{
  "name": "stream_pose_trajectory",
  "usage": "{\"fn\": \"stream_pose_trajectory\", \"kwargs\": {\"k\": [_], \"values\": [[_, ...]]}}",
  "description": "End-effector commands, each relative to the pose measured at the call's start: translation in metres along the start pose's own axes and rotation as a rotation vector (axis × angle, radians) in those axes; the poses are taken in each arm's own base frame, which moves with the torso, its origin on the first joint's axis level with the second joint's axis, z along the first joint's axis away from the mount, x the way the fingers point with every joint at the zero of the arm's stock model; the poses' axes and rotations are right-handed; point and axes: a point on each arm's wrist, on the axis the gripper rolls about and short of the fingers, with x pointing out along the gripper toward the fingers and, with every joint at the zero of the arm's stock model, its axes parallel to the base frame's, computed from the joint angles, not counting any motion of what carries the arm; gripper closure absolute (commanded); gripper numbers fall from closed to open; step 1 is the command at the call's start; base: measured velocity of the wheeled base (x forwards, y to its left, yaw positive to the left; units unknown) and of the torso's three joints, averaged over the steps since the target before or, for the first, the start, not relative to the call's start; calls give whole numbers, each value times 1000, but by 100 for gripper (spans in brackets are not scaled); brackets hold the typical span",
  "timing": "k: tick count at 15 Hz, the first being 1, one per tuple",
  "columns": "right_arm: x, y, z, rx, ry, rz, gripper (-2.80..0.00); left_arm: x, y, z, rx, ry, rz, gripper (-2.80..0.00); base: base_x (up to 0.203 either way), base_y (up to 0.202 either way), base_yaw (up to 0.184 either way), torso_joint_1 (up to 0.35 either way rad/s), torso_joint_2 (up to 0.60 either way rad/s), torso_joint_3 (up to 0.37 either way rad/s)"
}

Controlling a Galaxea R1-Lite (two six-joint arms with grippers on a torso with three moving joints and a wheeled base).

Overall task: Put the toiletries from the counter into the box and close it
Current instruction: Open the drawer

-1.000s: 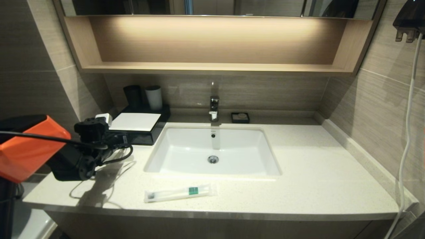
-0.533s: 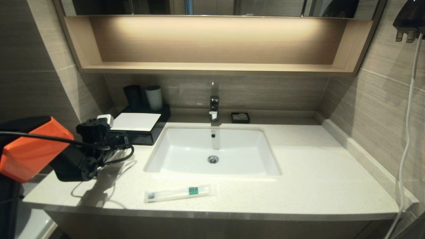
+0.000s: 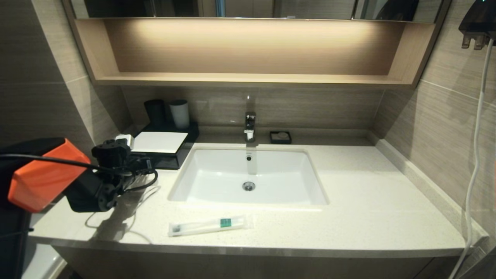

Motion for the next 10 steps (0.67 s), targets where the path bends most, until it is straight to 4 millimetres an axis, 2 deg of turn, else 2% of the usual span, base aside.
{"fn": "stream_pose_trajectory", "kwargs": {"k": [1,10], "values": [[0,0,0,0,0,0,0,1,0,0,-1,-6,-1,0,0,0,0,0,0,0],[0,0,0,0,0,0,0,0,-4,4,-3,-18,-9,0,0,0,0,0,0,0]]}}
